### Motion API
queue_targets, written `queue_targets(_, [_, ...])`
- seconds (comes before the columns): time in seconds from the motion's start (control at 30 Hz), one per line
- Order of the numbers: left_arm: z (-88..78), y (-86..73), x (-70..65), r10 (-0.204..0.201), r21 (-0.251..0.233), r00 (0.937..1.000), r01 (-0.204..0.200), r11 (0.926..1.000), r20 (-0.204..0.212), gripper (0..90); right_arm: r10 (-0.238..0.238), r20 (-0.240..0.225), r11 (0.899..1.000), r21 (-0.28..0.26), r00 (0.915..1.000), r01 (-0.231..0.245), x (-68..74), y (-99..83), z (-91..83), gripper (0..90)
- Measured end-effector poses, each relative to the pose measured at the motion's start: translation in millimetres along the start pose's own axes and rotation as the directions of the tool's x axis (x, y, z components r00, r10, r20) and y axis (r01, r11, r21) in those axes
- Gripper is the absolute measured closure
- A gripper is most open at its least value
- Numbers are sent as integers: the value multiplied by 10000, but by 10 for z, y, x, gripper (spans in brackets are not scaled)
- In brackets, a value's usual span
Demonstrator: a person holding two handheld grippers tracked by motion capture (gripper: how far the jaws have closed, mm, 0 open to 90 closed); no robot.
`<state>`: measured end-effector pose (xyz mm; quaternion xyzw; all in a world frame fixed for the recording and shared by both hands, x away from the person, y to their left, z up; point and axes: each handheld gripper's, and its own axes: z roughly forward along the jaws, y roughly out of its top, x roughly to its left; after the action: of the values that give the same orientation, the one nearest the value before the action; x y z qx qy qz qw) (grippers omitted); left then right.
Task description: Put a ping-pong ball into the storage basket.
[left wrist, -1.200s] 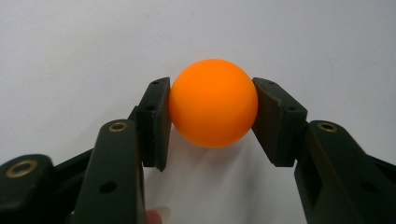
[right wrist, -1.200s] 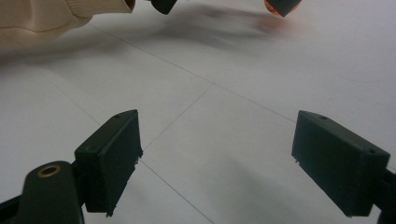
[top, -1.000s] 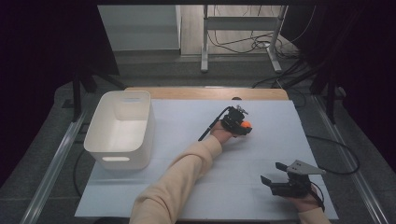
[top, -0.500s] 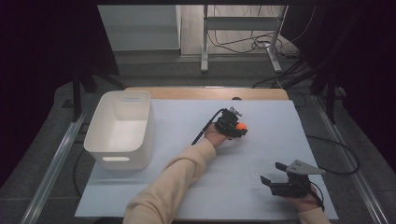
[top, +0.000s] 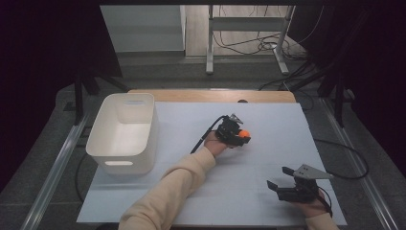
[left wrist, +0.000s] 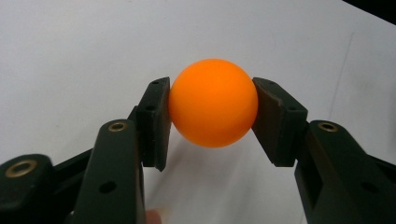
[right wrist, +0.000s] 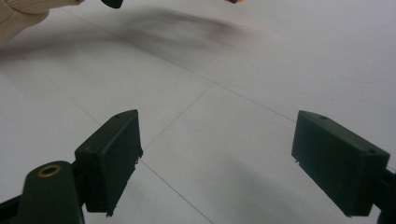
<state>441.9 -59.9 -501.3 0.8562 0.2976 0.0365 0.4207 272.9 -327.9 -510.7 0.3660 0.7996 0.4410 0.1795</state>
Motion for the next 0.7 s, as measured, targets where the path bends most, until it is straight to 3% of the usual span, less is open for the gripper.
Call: queue_targets(0.7, [-253, -135, -127, 210, -306, 9993, -201, 9993, 293, 503, 0, 60, 10000, 11, 10000, 0, 2, -1, 0, 165])
